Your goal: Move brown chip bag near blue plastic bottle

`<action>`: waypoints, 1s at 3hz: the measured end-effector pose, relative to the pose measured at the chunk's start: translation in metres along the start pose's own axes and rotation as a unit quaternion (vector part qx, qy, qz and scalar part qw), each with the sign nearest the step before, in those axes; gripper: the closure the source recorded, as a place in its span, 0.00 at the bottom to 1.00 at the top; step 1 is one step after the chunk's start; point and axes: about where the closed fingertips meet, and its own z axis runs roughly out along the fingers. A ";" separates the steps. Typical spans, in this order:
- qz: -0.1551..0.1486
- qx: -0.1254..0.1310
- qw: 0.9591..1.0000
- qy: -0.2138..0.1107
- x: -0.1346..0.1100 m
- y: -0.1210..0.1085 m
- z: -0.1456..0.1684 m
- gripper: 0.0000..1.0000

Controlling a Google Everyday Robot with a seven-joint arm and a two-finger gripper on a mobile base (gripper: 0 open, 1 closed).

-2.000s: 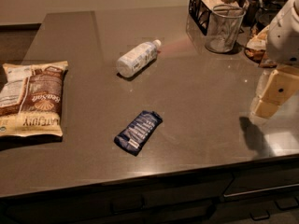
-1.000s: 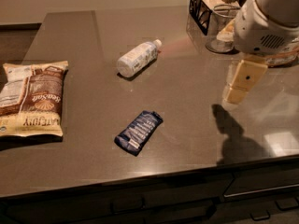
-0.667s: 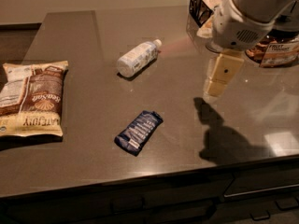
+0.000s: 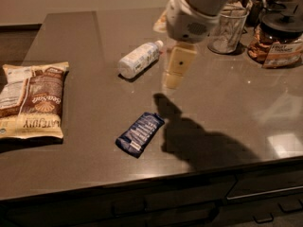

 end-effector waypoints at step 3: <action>-0.095 -0.047 0.994 -0.010 -0.101 -0.028 0.070 0.00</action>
Offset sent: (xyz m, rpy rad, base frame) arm 0.0348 0.1294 -0.0181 -0.0281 0.0280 0.2296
